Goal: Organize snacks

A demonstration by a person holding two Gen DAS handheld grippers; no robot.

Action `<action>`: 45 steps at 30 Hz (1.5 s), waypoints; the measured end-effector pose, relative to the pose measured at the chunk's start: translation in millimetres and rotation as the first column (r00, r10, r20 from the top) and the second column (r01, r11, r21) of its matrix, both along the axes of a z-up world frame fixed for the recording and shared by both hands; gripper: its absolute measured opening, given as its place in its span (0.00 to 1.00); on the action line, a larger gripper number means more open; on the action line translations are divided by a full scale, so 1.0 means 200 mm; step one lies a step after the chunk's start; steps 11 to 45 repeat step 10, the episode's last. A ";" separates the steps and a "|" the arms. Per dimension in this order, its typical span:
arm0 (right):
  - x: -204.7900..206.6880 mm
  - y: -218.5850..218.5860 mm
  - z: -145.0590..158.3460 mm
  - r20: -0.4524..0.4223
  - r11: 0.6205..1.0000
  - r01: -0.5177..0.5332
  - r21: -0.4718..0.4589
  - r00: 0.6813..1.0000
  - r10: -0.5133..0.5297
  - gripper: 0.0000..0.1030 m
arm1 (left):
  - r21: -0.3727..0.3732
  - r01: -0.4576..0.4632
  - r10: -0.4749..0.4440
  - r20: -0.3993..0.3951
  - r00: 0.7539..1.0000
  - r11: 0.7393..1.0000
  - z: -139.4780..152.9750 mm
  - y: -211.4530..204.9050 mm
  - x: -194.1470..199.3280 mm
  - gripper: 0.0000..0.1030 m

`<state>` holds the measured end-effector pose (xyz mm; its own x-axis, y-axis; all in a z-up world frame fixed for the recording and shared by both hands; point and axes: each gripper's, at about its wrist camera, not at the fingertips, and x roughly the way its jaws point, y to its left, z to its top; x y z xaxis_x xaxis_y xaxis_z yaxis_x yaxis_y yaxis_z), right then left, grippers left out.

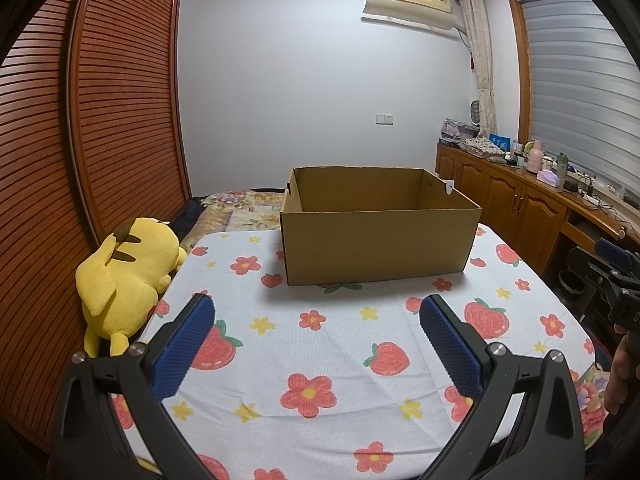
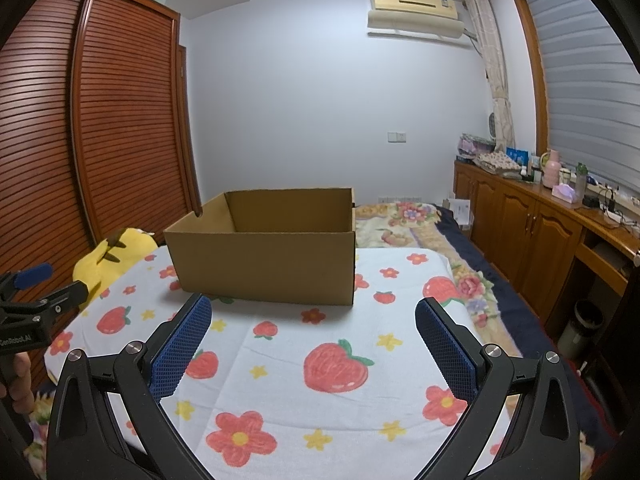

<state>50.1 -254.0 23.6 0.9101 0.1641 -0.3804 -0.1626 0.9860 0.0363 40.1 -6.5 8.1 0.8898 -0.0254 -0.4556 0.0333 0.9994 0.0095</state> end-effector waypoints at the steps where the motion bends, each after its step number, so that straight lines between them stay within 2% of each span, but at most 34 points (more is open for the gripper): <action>1: 0.00 0.00 0.00 -0.001 1.000 0.000 0.001 1.000 0.000 1.00 | 0.000 -0.001 0.001 0.000 1.000 1.000 0.00 0.00 0.00 1.00; 45: 0.00 0.00 0.00 0.001 1.000 0.000 0.000 1.000 0.000 1.00 | 0.000 0.000 0.000 -0.002 1.000 1.000 0.00 0.00 0.00 1.00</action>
